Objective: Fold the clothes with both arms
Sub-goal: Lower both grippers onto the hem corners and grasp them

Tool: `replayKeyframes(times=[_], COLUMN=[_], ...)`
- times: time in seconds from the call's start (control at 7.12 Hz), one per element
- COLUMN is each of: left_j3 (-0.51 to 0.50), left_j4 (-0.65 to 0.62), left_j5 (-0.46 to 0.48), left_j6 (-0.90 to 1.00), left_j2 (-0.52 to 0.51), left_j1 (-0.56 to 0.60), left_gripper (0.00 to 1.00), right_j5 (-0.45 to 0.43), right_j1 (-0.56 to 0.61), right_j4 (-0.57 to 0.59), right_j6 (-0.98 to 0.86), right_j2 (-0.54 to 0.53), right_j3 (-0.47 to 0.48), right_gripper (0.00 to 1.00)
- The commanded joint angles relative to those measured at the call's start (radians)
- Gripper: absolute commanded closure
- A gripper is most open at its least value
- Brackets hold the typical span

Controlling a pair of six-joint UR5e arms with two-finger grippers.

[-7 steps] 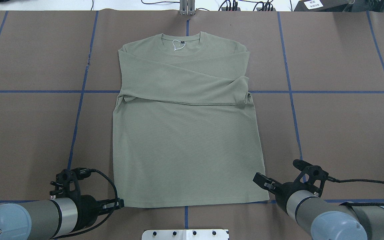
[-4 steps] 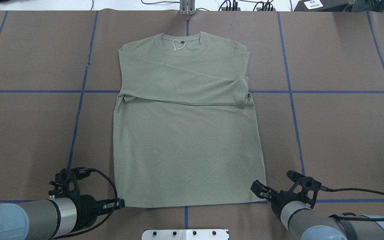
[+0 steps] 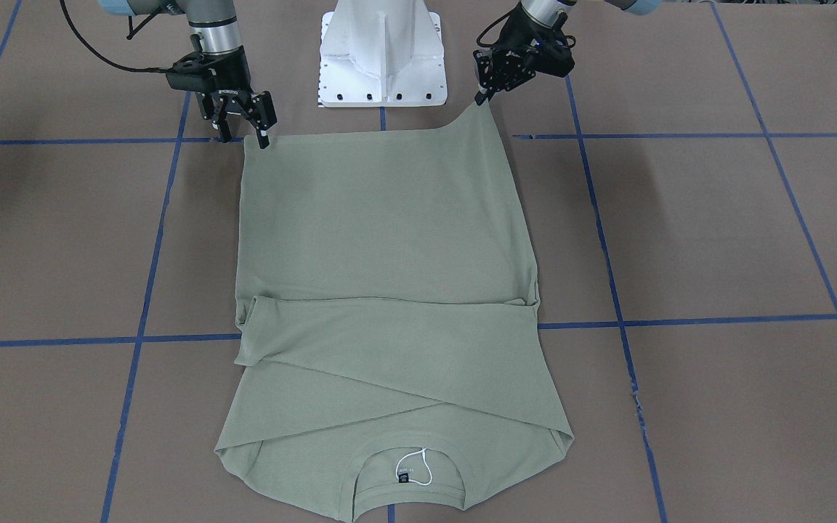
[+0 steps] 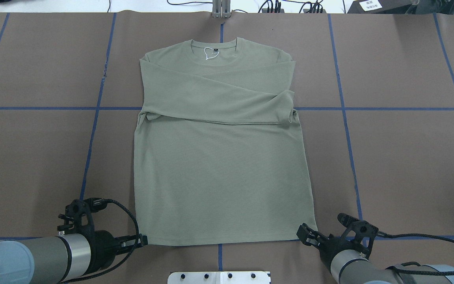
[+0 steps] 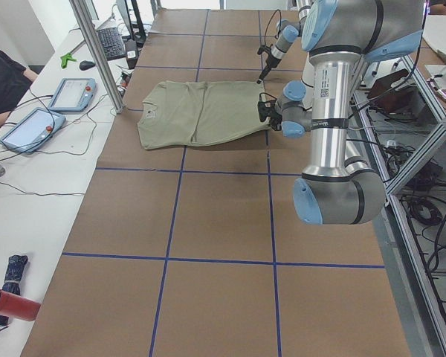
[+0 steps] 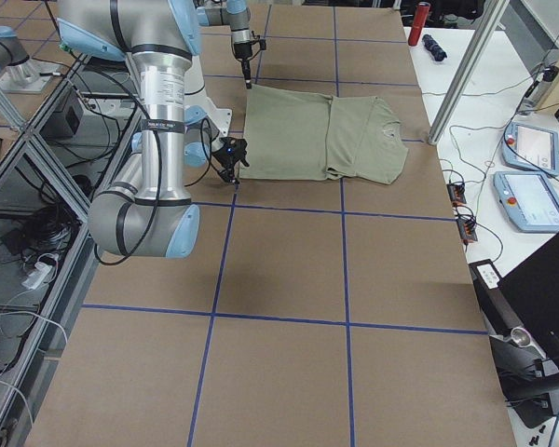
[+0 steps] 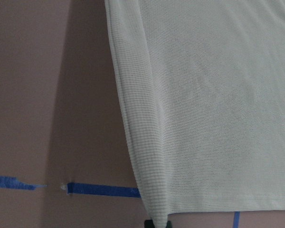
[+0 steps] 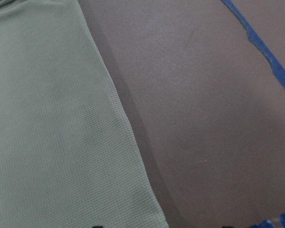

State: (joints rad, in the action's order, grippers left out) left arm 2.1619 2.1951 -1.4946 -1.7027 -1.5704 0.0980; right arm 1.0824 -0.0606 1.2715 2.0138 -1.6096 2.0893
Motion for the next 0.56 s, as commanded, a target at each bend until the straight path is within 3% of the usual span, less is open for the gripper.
replayKeyframes(times=[0.0,0.14,0.28,0.42], left_j3=[0.001,0.001,0.001,0.003], left_j4=[0.0,0.0,0.0,0.002], left_j5=[0.001,0.001,0.001,0.002], left_j6=[0.0,0.0,0.0,0.0], left_j2=[0.0,0.001,0.0,0.001], left_j1=[-0.001,0.0,0.0,-0.001], left_gripper=[1.0,1.0,1.0,1.0], right_j5=[-0.003,-0.004,-0.004,-0.004], right_j1=[-0.004,-0.005,-0.007,-0.007], right_j4=[0.006,0.006,0.006,0.006], right_j6=[0.002,0.006,0.011,0.017], right_j2=[0.002,0.005,0.005,0.007], right_j3=[0.001,0.003,0.003,0.005], right_gripper=[0.29,0.42,0.49,0.65])
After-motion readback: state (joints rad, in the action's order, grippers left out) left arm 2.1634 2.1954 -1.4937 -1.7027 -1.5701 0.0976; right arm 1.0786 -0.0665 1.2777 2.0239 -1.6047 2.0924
